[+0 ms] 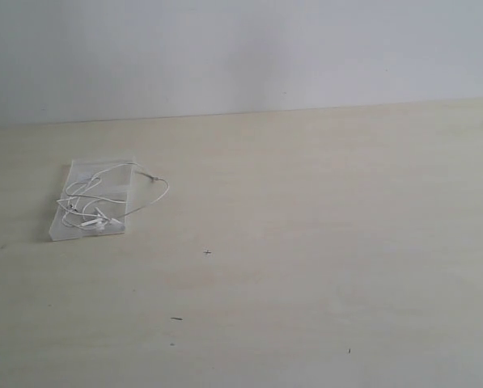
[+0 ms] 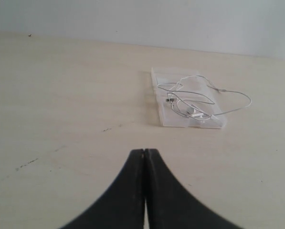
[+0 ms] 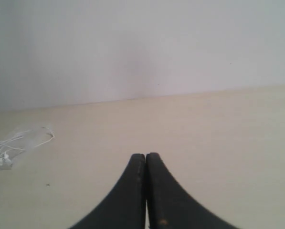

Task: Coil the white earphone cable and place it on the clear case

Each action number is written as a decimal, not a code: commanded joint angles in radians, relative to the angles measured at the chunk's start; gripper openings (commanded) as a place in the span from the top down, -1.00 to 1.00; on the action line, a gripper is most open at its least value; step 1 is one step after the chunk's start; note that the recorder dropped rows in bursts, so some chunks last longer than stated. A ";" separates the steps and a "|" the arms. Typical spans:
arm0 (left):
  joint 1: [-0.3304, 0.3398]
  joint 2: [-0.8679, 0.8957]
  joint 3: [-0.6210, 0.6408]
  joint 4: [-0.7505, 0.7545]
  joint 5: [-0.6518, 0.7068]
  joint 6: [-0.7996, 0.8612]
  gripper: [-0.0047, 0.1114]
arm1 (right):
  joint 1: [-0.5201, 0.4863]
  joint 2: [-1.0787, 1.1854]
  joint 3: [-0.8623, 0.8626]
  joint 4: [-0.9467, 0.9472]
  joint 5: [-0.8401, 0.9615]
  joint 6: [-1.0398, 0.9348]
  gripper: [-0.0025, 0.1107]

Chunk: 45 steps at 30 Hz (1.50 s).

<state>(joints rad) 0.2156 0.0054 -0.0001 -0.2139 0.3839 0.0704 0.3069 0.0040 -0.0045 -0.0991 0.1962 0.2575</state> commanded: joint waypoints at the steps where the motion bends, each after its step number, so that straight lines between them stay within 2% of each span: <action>1: -0.006 -0.005 0.000 -0.001 -0.005 0.001 0.92 | -0.035 -0.004 0.004 -0.014 0.105 -0.002 0.96; 6: -0.006 -0.005 0.000 -0.001 -0.005 0.001 0.92 | -0.128 -0.004 0.004 -0.014 0.130 -0.004 0.96; 11: -0.006 -0.005 0.000 -0.001 -0.005 0.001 0.92 | -0.176 -0.004 0.004 -0.012 0.130 -0.001 0.96; 45: -0.006 -0.005 0.000 -0.001 -0.005 0.001 0.92 | -0.175 -0.004 0.004 -0.012 0.130 0.001 0.96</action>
<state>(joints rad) 0.2156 0.0054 -0.0001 -0.2139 0.3839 0.0704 0.1370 0.0040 -0.0045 -0.1030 0.3324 0.2575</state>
